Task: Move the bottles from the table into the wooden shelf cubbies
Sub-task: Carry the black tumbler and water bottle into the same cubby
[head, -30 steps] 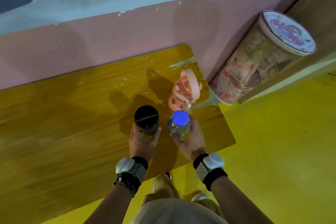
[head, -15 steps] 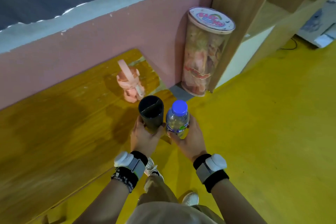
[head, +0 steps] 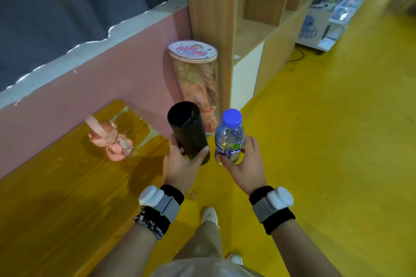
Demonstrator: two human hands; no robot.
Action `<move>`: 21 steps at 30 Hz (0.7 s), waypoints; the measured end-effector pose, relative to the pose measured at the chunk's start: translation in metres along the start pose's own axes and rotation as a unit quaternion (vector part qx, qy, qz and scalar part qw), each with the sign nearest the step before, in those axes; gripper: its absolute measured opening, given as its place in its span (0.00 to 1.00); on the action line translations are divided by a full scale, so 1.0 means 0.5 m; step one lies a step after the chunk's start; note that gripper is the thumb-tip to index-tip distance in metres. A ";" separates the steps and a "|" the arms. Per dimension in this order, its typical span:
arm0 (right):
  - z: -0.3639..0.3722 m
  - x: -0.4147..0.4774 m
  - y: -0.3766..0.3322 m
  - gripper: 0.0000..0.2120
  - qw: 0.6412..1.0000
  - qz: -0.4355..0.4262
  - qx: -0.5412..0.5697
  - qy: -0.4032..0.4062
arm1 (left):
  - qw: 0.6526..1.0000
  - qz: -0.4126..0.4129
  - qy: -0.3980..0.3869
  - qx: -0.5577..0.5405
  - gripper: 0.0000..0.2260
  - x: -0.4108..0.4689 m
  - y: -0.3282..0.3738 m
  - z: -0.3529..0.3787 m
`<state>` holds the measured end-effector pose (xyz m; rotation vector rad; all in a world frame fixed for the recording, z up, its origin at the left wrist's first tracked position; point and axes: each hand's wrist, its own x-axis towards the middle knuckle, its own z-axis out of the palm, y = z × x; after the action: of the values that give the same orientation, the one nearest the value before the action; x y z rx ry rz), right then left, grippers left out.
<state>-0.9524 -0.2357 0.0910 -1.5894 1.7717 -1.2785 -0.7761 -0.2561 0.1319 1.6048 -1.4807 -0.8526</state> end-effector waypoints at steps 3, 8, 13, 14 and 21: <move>-0.045 0.035 0.009 0.37 0.999 0.007 0.020 0.025 | 1.000 0.023 -0.011 0.001 0.27 0.025 0.044 0.039; -0.112 0.108 0.038 0.36 0.999 0.011 0.006 0.051 | 0.999 0.034 -0.024 -0.013 0.29 0.077 0.102 0.111; -0.191 0.230 0.100 0.37 0.998 -0.002 -0.006 0.061 | 0.998 0.033 -0.047 -0.039 0.26 0.167 0.168 0.214; -0.208 0.261 0.113 0.37 0.998 -0.003 -0.009 0.065 | 0.997 0.030 -0.047 -0.050 0.27 0.191 0.184 0.239; -0.337 0.487 0.211 0.38 0.997 0.014 -0.031 0.063 | 0.993 -0.014 -0.079 -0.091 0.30 0.373 0.299 0.427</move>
<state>-1.2048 -0.4155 0.1439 -1.5427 1.9208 -1.3482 -1.0159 -0.4662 0.1679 1.4541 -1.4446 -1.1195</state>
